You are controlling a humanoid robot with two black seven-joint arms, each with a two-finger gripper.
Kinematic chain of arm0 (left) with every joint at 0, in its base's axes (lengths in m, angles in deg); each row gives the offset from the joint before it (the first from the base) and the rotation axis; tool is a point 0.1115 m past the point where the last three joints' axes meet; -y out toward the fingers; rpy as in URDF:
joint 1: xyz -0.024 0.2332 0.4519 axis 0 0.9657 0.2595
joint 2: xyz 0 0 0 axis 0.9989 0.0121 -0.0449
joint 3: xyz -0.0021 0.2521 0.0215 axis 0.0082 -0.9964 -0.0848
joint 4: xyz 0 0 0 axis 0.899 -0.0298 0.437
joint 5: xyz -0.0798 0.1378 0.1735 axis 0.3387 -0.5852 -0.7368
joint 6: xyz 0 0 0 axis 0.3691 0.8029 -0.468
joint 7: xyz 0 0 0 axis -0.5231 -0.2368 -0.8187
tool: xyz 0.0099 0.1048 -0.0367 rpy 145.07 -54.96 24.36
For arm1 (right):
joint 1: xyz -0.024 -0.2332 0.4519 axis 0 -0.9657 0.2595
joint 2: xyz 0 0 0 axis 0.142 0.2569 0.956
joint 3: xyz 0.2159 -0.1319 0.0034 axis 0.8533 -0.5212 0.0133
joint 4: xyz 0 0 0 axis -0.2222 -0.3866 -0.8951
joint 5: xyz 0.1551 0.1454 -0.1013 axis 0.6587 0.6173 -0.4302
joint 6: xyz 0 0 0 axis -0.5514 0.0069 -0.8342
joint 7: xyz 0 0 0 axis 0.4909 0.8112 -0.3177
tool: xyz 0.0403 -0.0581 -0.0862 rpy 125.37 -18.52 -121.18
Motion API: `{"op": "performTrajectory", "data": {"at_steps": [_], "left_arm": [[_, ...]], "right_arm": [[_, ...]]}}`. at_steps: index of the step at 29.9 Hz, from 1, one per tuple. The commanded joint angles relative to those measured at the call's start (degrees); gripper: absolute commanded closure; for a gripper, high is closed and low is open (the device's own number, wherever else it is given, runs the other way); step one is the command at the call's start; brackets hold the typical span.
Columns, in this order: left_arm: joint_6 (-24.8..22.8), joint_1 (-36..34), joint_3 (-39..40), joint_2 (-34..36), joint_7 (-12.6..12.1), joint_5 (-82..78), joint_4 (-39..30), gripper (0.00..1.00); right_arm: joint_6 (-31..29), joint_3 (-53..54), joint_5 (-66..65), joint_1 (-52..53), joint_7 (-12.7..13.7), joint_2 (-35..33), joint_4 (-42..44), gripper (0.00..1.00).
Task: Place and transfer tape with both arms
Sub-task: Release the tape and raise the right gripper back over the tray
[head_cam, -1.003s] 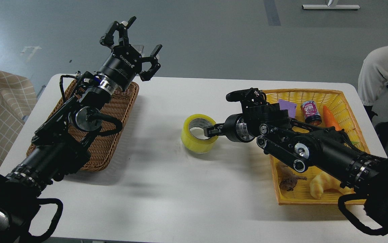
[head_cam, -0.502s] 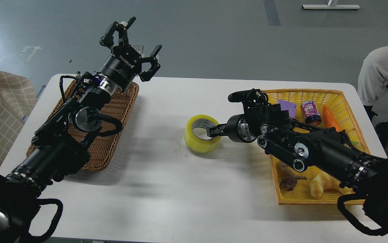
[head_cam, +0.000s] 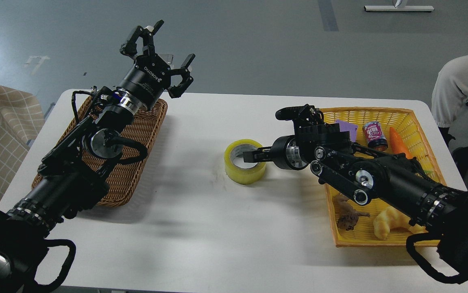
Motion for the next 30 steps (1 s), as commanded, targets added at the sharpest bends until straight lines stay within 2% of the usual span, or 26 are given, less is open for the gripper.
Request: {"op": "performTrajectory", "data": {"at_steps": [1, 6, 12, 18, 23, 30], "left_arm": [[0.0, -0.09, 0.0, 0.04, 0.0, 0.0, 0.0, 0.02], [0.0, -0.09, -0.09, 0.12, 0.0, 0.0, 0.0, 0.02], [0.0, -0.09, -0.09, 0.39, 0.0, 0.0, 0.0, 0.02], [0.0, 0.0, -0.09, 0.21, 0.0, 0.0, 0.0, 0.02], [0.0, 0.0, -0.09, 0.3, 0.0, -0.09, 0.0, 0.02], [0.0, 0.0, -0.18, 0.83, -0.09, 0.0, 0.0, 0.02]], "right_arm": [[0.0, 0.65, 0.01, 0.17, 0.0, 0.0, -0.44, 0.0], [0.0, 3.11, 0.01, 0.18, 0.0, -3.95, -2.28, 0.0], [0.0, 8.91, 0.71, -0.26, 0.0, -12.21, -10.28, 0.0], [0.0, 17.15, 7.2, -0.88, 0.0, -17.04, -15.29, 0.0], [0.0, 26.56, 12.57, -2.37, -0.09, -17.76, -17.05, 0.0], [0.0, 48.78, 27.49, -11.24, -0.26, -14.43, -16.35, 0.0]]}}
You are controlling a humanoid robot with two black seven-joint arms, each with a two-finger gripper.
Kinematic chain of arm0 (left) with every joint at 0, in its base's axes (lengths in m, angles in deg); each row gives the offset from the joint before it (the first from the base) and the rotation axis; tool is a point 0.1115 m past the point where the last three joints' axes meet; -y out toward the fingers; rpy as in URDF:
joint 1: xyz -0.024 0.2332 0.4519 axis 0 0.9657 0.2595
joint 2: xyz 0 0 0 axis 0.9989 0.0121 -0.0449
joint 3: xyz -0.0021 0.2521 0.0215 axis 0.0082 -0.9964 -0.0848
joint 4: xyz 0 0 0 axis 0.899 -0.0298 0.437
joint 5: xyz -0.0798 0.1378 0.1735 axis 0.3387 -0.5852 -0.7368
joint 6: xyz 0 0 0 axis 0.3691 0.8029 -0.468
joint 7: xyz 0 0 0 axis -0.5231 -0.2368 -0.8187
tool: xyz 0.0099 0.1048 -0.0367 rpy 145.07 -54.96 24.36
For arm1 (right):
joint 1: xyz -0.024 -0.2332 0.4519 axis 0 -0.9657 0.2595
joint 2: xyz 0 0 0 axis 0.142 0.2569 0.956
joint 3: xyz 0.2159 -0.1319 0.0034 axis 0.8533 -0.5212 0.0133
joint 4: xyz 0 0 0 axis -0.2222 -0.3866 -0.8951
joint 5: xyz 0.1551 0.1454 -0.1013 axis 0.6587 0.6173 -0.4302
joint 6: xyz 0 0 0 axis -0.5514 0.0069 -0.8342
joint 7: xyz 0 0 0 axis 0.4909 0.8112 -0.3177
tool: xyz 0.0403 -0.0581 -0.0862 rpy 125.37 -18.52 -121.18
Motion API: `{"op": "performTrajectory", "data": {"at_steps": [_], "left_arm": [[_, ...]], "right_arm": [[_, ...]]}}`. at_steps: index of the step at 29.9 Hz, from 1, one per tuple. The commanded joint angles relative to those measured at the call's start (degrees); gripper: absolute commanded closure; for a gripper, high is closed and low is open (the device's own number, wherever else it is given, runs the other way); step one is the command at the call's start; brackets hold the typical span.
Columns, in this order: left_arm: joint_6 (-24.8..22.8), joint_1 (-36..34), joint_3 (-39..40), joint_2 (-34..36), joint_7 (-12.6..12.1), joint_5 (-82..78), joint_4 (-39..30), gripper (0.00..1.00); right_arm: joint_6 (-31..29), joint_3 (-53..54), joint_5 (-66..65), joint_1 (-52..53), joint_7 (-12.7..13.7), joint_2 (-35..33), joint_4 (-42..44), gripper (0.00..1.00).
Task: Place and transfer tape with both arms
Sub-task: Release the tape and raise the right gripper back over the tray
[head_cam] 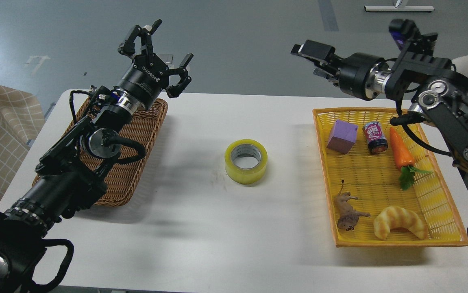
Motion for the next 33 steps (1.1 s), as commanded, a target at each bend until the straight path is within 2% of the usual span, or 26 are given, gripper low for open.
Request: {"op": "performTrajectory", "data": {"at_steps": [1, 7, 15, 23, 30, 33], "left_arm": [[0.0, 0.0, 0.0, 0.05, -0.09, 0.02, 0.0, 0.02], [0.0, 0.0, 0.0, -0.13, -0.09, -0.06, 0.0, 0.02], [0.0, 0.09, 0.0, -0.66, -0.09, -0.06, -0.09, 0.02], [0.0, 0.09, 0.0, -0.3, 0.0, -0.06, -0.09, 0.02], [0.0, 0.35, 0.0, -0.74, 0.0, -0.06, -0.09, 0.02], [0.0, 0.44, -0.08, -0.83, 0.0, -0.06, -0.09, 0.02]], "right_arm": [[-0.01, 10.39, 9.37, -4.95, -0.01, 3.6, 0.79, 0.0], [-0.01, 17.61, 25.71, -8.39, 0.17, 5.89, 1.14, 0.0], [-0.01, 20.96, 47.26, -8.31, 0.17, 9.75, 2.37, 0.0], [-0.01, 20.34, 49.57, -9.88, 0.78, 15.56, 1.41, 0.0], [-0.01, 19.73, 49.66, -11.29, 0.96, 16.27, 1.32, 0.0], [-0.01, 19.82, 49.66, -12.52, 1.92, 15.92, 1.32, 0.0]]}}
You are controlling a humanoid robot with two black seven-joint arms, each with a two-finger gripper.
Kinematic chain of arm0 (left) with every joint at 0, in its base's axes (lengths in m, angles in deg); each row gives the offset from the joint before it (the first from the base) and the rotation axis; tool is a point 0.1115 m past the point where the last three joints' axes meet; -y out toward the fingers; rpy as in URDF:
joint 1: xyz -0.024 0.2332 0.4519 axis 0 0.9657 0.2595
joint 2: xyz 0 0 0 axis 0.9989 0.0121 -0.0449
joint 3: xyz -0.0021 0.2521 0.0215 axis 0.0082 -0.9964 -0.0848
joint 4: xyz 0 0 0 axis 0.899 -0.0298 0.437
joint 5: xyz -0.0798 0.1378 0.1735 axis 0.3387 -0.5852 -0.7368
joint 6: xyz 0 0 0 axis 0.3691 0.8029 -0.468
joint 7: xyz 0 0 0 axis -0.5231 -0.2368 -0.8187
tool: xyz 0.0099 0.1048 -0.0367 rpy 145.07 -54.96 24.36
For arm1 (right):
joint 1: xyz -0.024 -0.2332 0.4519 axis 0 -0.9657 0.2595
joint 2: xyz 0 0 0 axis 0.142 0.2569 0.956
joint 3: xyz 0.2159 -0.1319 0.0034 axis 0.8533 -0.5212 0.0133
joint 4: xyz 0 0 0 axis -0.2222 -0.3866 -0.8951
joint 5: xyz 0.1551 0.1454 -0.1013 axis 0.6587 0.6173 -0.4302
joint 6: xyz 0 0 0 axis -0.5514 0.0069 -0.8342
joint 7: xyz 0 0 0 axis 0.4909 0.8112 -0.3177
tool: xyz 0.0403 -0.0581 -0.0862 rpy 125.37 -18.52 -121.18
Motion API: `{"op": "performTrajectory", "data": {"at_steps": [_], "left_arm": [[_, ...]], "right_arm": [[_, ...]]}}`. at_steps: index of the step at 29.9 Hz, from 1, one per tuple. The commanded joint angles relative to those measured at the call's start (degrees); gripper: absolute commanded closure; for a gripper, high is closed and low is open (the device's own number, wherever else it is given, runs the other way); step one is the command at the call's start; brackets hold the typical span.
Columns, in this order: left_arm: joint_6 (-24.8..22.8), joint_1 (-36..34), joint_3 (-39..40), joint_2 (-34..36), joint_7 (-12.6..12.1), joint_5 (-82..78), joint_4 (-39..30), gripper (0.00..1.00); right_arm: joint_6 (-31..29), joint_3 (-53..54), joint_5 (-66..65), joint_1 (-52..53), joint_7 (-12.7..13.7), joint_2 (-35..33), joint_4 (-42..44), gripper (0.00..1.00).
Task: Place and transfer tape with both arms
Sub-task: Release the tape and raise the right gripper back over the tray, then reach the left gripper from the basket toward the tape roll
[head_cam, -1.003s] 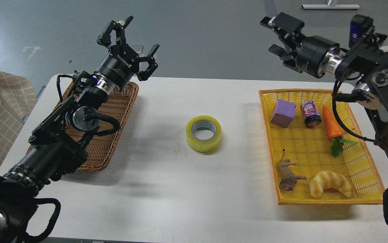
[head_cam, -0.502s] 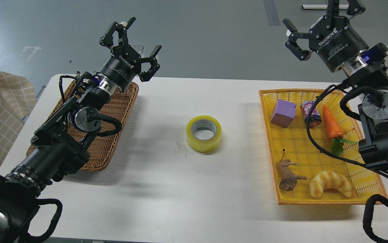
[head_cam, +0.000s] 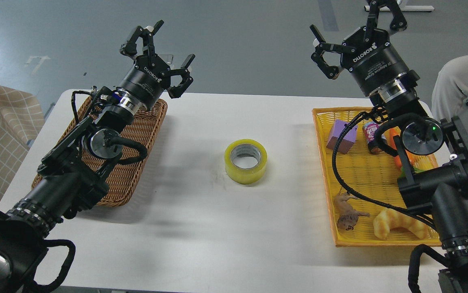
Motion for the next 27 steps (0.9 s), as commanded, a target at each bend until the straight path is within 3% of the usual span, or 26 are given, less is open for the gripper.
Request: {"op": "performTrajectory", "data": {"at_steps": [1, 27], "left_arm": [[0.0, 0.12, -0.17, 0.04, 0.01, 0.0, 0.02, 0.02], [0.0, -0.59, -0.96, 0.74, 0.01, -3.6, -0.07, 0.02]], "right_arm": [[0.0, 0.14, 0.01, -1.25, 0.73, -0.42, 0.01, 0.0], [0.0, 1.63, 0.19, -3.19, 0.73, -0.59, 0.01, 0.0]]}}
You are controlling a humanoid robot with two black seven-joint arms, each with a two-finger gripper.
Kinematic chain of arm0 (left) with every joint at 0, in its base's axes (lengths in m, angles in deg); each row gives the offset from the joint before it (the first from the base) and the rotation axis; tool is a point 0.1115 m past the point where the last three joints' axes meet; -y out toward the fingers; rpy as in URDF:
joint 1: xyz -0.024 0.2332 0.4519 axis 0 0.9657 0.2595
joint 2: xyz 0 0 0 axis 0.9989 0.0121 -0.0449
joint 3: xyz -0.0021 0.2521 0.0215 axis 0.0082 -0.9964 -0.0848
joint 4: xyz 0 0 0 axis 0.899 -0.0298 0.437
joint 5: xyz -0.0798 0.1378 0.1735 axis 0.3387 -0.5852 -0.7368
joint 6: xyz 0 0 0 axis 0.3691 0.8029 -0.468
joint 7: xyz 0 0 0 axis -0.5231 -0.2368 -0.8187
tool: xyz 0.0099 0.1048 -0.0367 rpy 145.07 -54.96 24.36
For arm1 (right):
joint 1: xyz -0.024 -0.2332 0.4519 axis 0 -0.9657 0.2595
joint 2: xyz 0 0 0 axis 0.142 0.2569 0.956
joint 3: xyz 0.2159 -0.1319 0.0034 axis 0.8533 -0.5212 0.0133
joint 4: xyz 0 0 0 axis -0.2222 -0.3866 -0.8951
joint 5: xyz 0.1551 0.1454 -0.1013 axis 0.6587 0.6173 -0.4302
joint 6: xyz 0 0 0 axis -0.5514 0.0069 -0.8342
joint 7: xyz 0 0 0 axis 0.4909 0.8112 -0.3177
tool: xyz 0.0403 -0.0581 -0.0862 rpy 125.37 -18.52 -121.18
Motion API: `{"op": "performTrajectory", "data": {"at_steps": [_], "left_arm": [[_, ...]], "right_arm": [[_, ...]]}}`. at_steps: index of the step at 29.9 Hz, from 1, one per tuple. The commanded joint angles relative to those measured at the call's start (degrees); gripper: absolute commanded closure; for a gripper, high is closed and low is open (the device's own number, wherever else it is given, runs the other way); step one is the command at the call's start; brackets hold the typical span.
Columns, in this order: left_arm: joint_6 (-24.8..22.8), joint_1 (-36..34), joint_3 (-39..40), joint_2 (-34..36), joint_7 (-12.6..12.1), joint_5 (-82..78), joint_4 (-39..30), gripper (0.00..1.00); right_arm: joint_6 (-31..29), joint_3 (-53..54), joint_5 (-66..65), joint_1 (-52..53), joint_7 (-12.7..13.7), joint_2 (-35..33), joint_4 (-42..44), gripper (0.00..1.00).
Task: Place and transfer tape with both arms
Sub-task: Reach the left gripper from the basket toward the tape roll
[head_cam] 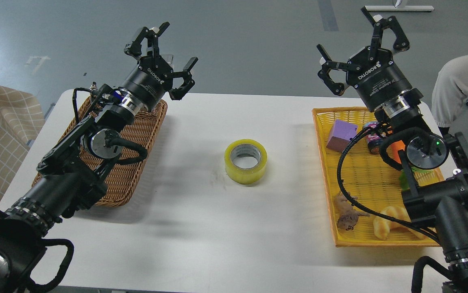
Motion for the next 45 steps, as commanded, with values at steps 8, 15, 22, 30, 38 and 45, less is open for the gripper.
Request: {"op": "performTrajectory", "data": {"at_steps": [8, 15, 22, 30, 38, 45], "left_arm": [[0.0, 0.01, 0.08, 0.05, 0.17, -2.98, 0.01, 0.02], [0.0, -0.17, -0.01, 0.05, 0.35, -9.03, -1.12, 0.02], [0.0, -0.08, -0.01, 0.84, 4.39, -22.05, -6.14, 0.02], [3.39, -0.17, -1.94, 1.28, 4.48, -42.26, -12.47, 0.02], [4.36, -5.34, -12.31, 6.37, 4.39, -52.37, -12.74, 0.02], [4.88, -11.67, -20.29, 9.97, 4.57, -59.65, -12.65, 0.02]], "right_arm": [[0.0, 0.17, -0.03, -0.19, 0.02, 0.0, 0.04, 0.0], [0.0, 0.08, -0.03, -0.36, -0.07, 0.0, 0.04, 0.0], [0.0, 0.08, -0.03, -0.45, -0.07, 0.0, 0.04, 0.0], [0.0, 0.08, -0.03, -0.63, 0.02, 0.0, 0.13, 0.0], [0.0, 2.18, 0.06, -3.17, -0.42, -0.17, 0.13, 0.0], [0.0, 6.58, 0.06, -7.56, -0.51, 0.09, 0.22, 0.0]]}}
